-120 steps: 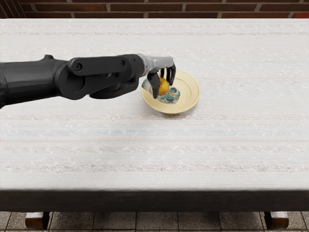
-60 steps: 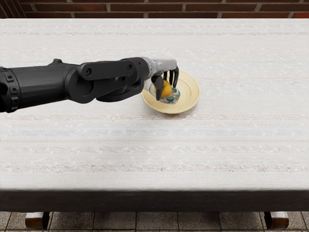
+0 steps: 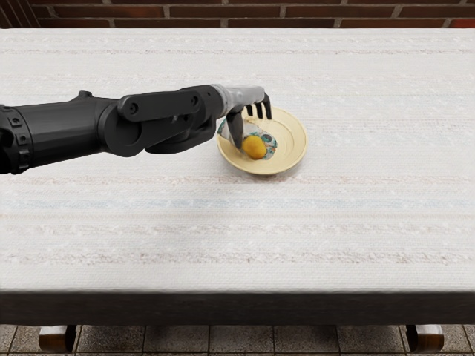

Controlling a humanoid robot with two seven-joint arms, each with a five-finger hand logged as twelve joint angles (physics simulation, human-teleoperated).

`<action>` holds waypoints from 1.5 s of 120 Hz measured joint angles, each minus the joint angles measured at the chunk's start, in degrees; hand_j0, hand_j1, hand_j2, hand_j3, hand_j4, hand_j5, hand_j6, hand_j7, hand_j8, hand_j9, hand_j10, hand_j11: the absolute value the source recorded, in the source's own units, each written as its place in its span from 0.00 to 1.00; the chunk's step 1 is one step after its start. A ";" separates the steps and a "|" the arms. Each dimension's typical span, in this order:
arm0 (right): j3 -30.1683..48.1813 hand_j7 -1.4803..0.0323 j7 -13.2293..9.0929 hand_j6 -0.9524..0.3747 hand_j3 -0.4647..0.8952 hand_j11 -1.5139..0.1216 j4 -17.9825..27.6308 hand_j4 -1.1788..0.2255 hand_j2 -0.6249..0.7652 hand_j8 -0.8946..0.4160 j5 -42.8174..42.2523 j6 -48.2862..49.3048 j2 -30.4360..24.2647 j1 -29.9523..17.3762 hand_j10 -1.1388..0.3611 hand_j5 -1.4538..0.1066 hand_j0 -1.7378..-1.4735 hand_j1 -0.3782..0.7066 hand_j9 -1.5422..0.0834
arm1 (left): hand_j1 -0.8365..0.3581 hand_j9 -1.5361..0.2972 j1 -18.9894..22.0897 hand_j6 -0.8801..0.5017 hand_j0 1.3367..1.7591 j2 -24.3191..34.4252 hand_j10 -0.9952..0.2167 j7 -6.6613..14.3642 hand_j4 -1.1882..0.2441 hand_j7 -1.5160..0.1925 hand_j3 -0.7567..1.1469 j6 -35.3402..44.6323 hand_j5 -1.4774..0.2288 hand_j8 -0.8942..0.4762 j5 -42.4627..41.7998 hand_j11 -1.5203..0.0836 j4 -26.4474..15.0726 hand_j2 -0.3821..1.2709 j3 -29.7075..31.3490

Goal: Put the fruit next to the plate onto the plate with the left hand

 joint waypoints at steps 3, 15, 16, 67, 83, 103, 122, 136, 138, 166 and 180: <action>0.00 0.96 0.00 0.70 0.34 0.91 0.00 0.82 0.45 0.66 0.00 0.00 0.00 0.00 0.74 0.91 0.30 0.05 0.93 | 0.60 0.55 0.00 0.37 0.76 0.00 0.48 0.00 0.55 0.58 0.40 0.02 0.55 0.38 -0.04 0.62 0.01 0.33 -0.03; 0.00 0.96 -0.01 0.70 0.34 0.91 0.00 0.82 0.45 0.66 0.00 0.00 0.00 0.00 0.74 0.91 0.30 0.05 0.93 | 0.68 0.61 0.00 0.42 0.76 0.00 0.55 0.00 0.60 0.64 0.40 0.05 0.62 0.43 -0.23 0.69 0.00 0.30 -0.45; 0.00 0.96 -0.01 0.70 0.34 0.91 0.00 0.82 0.45 0.66 0.00 0.00 0.00 0.00 0.74 0.91 0.30 0.05 0.93 | 0.69 0.61 0.00 0.42 0.76 0.00 0.56 0.00 0.61 0.65 0.40 0.05 0.62 0.44 -0.25 0.69 0.00 0.30 -0.50; 0.00 0.96 -0.04 0.70 0.34 0.91 0.00 0.82 0.45 0.66 0.01 0.00 0.00 0.00 0.74 0.91 0.30 0.05 0.93 | 0.95 0.81 1.05 0.61 0.76 9.19 0.79 -0.17 0.80 0.86 0.40 -1.01 0.83 0.62 -4.90 0.91 -10.25 0.24 -7.05; 0.00 0.96 -0.01 0.70 0.34 0.91 0.00 0.82 0.45 0.66 -0.01 0.00 0.00 0.00 0.74 0.91 0.30 0.05 0.93 | 0.97 0.82 3.75 0.62 0.76 15.05 0.80 -0.17 0.81 0.87 0.40 -2.25 0.85 0.64 -6.93 0.93 -15.05 0.24 -9.86; 0.00 0.96 -0.01 0.70 0.34 0.91 0.00 0.82 0.45 0.66 -0.02 0.00 0.00 0.00 0.74 0.91 0.30 0.05 0.93 | 0.98 0.83 7.07 0.63 0.76 20.84 0.81 -0.22 0.82 0.88 0.40 -11.22 0.86 0.65 -11.04 0.94 -17.21 0.23 -15.99; 0.00 0.96 -0.01 0.70 0.34 0.91 0.00 0.82 0.45 0.66 -0.01 0.00 0.00 0.00 0.74 0.91 0.30 0.05 0.93 | 0.99 0.83 8.70 0.63 0.76 27.55 0.82 -0.25 0.83 0.88 0.40 -22.17 0.86 0.65 -17.54 0.94 -17.62 0.23 -20.84; 0.00 0.96 -0.01 0.70 0.34 0.91 0.00 0.82 0.45 0.66 0.01 0.00 0.00 0.00 0.74 0.91 0.30 0.05 0.93 | 0.99 0.84 9.69 0.63 0.76 31.80 0.82 -0.26 0.83 0.89 0.40 -30.85 0.86 0.65 -23.46 0.95 -17.51 0.23 -22.16; 0.00 0.96 -0.01 0.70 0.34 0.91 0.00 0.82 0.45 0.66 0.01 0.00 0.00 0.00 0.74 0.91 0.30 0.05 0.93 | 0.99 0.84 10.23 0.63 0.76 32.18 0.82 -0.26 0.83 0.89 0.40 -31.78 0.86 0.65 -24.11 0.95 -17.48 0.23 -22.42; 0.00 0.96 -0.03 0.70 0.34 0.91 0.00 0.82 0.45 0.66 0.01 0.00 0.00 0.00 0.74 0.91 0.30 0.05 0.93 | 0.99 0.84 15.72 0.64 0.76 36.92 0.82 -0.23 0.83 0.89 0.40 -36.60 0.87 0.65 -31.84 0.95 -16.55 0.23 -26.08; 0.00 0.96 -0.03 0.70 0.34 0.91 0.00 0.82 0.45 0.66 -0.01 0.00 0.00 0.00 0.74 0.91 0.30 0.05 0.93 | 0.99 0.84 17.59 0.64 0.76 39.27 0.82 -0.21 0.83 0.89 0.40 -36.98 0.87 0.65 -36.06 0.95 -14.94 0.23 -26.46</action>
